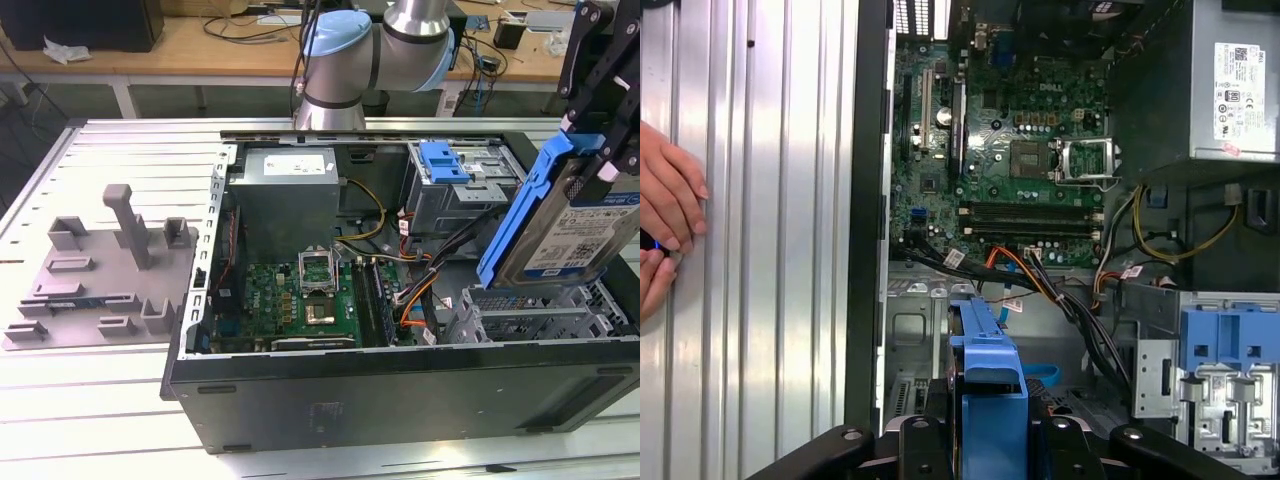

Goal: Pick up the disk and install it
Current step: 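Insert the disk into the insertion slot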

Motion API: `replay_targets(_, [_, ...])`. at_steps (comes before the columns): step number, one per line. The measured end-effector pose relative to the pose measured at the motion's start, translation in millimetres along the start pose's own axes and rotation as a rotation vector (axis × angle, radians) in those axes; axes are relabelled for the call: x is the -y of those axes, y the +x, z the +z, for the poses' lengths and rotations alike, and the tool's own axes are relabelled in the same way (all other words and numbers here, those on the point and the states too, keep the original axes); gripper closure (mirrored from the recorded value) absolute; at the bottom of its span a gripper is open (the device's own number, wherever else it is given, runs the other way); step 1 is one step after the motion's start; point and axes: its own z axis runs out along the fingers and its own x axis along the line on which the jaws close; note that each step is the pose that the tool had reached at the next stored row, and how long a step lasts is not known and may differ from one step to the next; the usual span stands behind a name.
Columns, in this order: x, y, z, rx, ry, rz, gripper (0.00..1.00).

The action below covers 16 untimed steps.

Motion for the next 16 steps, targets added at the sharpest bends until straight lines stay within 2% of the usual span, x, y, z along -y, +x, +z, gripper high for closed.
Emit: replay_targets(16, [0.1,1.2,5.1,0.0001,0.0000,0.000,0.63])
